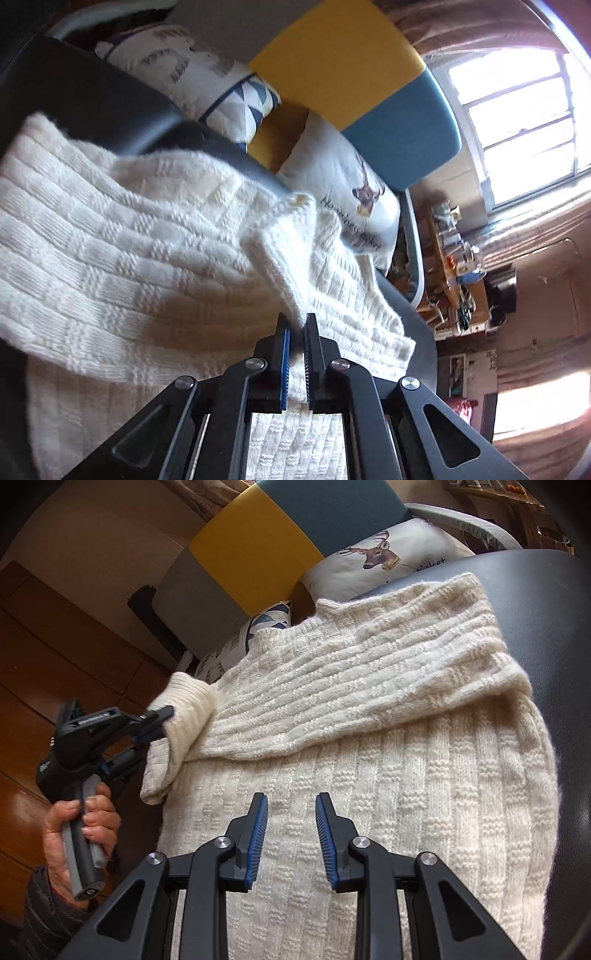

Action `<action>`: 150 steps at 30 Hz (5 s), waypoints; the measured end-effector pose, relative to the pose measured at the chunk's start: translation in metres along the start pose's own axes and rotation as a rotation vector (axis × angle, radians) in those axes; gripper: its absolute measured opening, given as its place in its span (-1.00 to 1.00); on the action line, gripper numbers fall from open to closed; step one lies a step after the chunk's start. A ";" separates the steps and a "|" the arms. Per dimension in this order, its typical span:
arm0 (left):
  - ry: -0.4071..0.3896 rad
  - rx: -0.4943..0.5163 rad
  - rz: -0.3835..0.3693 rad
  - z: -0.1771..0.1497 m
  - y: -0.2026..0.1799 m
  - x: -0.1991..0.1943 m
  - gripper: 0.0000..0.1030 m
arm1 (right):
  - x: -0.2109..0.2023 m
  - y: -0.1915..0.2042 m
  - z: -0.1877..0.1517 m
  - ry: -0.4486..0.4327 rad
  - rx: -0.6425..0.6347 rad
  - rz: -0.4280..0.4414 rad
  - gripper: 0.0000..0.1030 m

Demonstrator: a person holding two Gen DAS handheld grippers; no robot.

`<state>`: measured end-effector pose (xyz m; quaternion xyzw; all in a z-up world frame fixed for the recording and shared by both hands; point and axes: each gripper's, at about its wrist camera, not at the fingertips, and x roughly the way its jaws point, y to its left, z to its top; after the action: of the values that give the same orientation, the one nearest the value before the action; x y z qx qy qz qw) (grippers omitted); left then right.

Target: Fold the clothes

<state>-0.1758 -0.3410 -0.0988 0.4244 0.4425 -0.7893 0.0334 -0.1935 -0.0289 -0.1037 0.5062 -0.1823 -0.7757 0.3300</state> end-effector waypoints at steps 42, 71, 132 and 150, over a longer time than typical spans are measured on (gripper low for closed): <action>-0.169 -0.449 -0.286 0.003 0.184 -0.107 0.02 | 0.082 0.109 0.087 -0.078 0.086 0.087 -0.89; -0.153 -0.296 -0.130 0.023 0.132 -0.047 -0.72 | 0.003 -0.070 0.069 -0.156 0.280 -0.047 -0.89; -0.183 0.308 0.176 0.035 0.078 -0.014 -0.36 | 0.036 -0.055 0.093 -0.120 -0.136 -0.306 -0.66; -0.165 0.464 0.168 0.069 0.048 -0.008 -0.14 | 0.048 0.004 0.102 -0.125 -0.287 -0.256 -0.65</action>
<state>-0.1942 -0.4229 -0.1086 0.3900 0.2084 -0.8962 0.0367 -0.2976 -0.0705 -0.0906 0.4237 -0.0242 -0.8593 0.2855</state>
